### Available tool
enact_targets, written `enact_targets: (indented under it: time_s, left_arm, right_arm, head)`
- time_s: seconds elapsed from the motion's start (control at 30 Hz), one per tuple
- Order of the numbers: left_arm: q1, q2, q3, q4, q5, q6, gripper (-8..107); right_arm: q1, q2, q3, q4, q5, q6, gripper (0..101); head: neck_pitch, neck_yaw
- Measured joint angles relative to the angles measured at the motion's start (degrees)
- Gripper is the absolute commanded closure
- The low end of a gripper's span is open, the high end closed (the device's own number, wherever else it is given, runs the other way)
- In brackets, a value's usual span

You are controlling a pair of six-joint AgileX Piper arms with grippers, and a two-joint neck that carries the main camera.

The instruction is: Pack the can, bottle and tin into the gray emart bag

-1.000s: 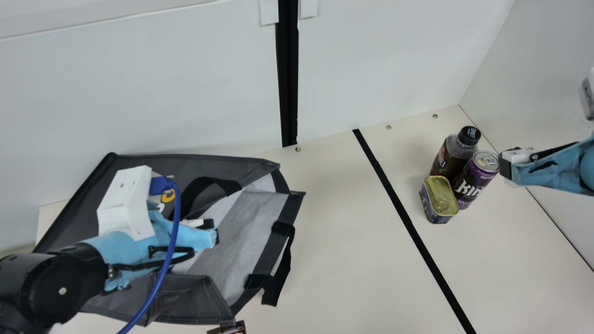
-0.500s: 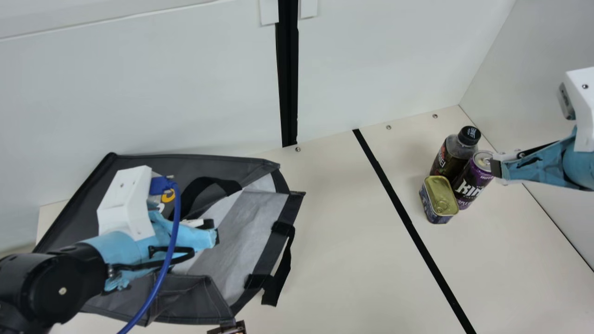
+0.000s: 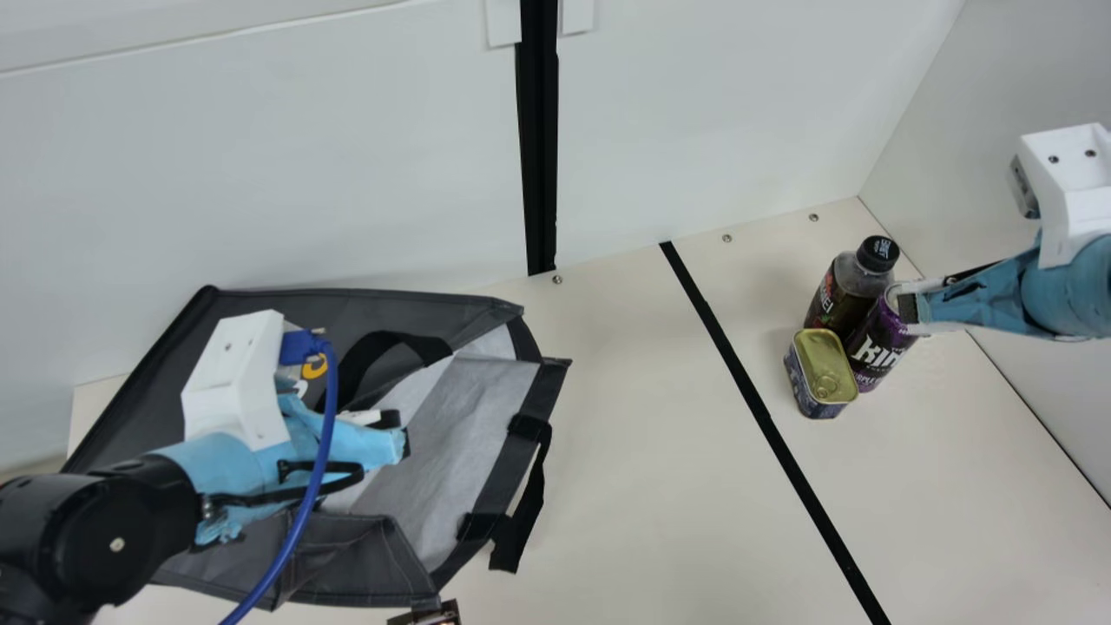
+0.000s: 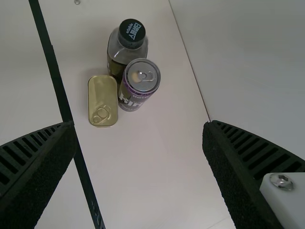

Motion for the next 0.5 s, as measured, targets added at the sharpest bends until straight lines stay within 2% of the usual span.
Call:
enact_targets:
  time_s: [0.27,0.5]
  left_arm:
    - [0.0,0.0,0.0,0.0,0.0,0.0,89]
    - [0.0,0.0,0.0,0.0,0.0,0.0,89]
  right_arm:
    - [-0.38,3.17,-0.85,0.96,-0.15,0.92,10]
    - [-0.44,5.8,-0.04,1.23,-1.7,1.56,10]
  head:
    - [0.0,0.0]
    - [0.0,0.0]
